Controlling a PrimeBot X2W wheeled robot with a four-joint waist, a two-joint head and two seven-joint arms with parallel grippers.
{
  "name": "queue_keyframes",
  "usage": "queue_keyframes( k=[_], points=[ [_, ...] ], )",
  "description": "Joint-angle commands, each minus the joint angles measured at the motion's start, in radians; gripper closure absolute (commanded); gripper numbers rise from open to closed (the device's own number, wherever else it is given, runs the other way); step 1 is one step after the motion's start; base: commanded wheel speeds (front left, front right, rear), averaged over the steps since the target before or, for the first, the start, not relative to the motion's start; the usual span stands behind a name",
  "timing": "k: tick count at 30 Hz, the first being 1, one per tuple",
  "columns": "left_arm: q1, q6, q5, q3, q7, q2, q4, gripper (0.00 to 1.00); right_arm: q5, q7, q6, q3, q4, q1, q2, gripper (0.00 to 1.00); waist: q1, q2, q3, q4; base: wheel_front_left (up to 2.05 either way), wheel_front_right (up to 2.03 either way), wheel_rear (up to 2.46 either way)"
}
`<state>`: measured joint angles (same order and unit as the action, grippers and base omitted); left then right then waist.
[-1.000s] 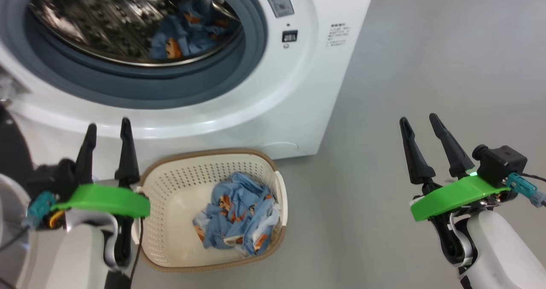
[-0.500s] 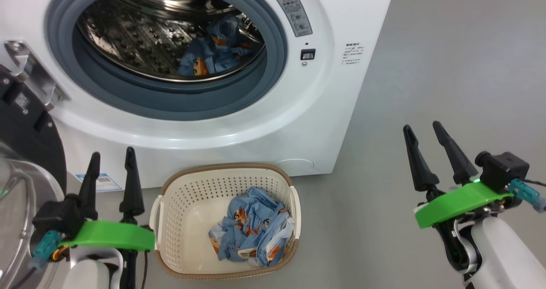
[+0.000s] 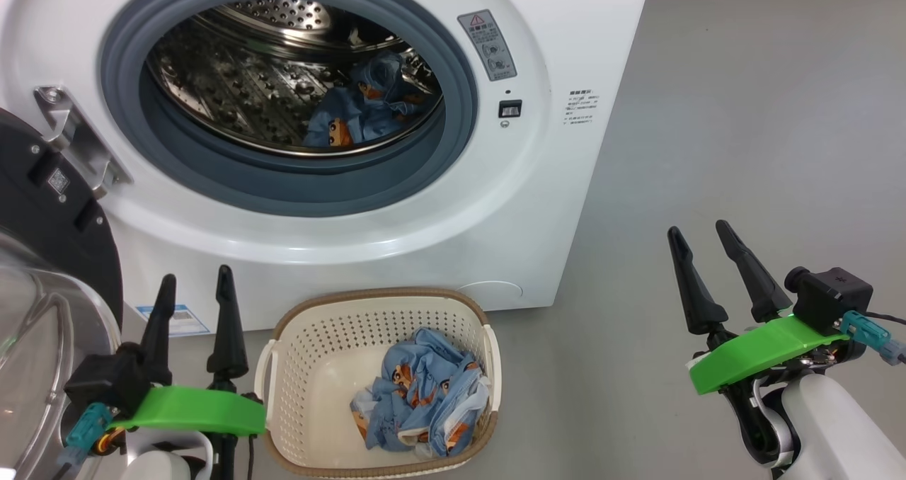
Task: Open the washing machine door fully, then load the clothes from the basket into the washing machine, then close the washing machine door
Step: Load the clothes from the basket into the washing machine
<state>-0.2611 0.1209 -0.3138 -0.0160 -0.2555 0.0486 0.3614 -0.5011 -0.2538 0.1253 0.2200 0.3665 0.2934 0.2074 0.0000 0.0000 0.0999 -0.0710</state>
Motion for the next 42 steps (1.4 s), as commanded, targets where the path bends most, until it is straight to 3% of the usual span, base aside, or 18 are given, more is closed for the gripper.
queue_keyframes(
  k=[1,34,42],
  points=[
    [0.003,-0.006,0.009,-0.031,-0.006,0.016,-0.03,0.0,-0.007,-0.008,0.005,0.017,-0.021,-0.008,0.016,0.0,0.0,0.0,-0.003,-0.001,0.0,0.0,0.0],
    [-0.005,-0.001,0.001,-0.012,-0.006,0.004,-0.01,0.0,-0.013,-0.008,0.005,0.014,-0.021,-0.002,0.017,0.0,0.0,0.0,0.014,-0.014,0.0,0.0,0.0],
    [-0.029,0.002,-0.006,0.021,-0.005,0.003,0.06,0.0,-0.006,-0.008,0.005,0.013,-0.028,0.007,0.011,0.0,0.0,0.0,0.056,-0.039,0.0,0.0,0.0]
  ],
)
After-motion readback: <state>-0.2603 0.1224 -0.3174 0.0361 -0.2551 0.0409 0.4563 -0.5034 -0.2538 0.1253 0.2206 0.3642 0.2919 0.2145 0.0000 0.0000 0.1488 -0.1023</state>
